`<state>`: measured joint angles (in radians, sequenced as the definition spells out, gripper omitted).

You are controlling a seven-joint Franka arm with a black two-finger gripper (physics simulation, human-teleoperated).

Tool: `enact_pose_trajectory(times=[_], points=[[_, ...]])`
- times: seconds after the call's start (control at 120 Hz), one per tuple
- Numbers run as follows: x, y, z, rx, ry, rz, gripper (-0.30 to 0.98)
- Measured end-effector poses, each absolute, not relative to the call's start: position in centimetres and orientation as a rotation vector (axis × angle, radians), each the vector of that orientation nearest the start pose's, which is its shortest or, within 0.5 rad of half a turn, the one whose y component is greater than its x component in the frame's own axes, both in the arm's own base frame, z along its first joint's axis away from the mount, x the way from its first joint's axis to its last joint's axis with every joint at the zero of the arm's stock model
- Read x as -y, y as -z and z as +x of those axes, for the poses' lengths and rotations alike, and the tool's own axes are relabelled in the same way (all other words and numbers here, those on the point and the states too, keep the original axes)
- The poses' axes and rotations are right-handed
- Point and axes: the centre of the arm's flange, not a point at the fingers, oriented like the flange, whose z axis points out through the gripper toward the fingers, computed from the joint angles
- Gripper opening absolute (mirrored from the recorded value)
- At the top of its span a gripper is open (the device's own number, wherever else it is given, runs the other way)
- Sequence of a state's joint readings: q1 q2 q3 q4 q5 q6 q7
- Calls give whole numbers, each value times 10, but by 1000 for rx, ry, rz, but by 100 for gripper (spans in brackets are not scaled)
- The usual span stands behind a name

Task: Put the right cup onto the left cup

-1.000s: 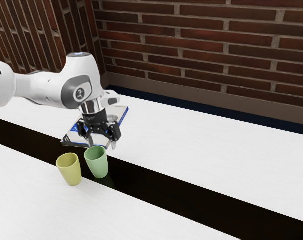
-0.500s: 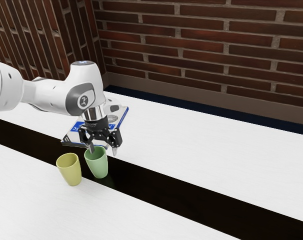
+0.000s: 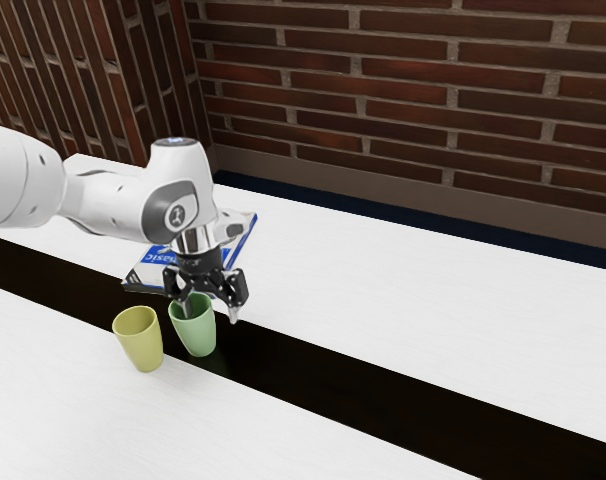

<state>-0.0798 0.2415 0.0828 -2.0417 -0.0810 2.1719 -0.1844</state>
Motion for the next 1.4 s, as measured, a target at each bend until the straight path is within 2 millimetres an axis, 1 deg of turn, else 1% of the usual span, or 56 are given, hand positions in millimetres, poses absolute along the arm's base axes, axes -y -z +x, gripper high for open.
enact_pose_trajectory(times=[0.067, 0.142, 0.383, 0.583, 0.675, 0.8, 0.917, 0.975, 1.125, 1.225, 1.308, 1.4], points=[[2, -314, 576, 376, -185, -3147, 62], [1, -313, 576, 381, -184, -3147, 55], [-2, -316, 577, 392, -174, -3147, 29], [-1, -317, 577, 384, -171, -3143, 5], [-2, -317, 577, 385, -170, -3141, -1], [-6, -321, 576, 395, -161, -3138, -6], [-16, -336, 575, 416, -130, -3135, -7], [-17, -345, 574, 418, -113, -3136, -7], [-9, -375, 572, 382, -62, -3139, -8], [-2, -403, 574, 351, -21, -3141, -8], [-1, -424, 574, 340, -1, -3139, -8], [-3, -439, 570, 340, 1, -3138, -8]])
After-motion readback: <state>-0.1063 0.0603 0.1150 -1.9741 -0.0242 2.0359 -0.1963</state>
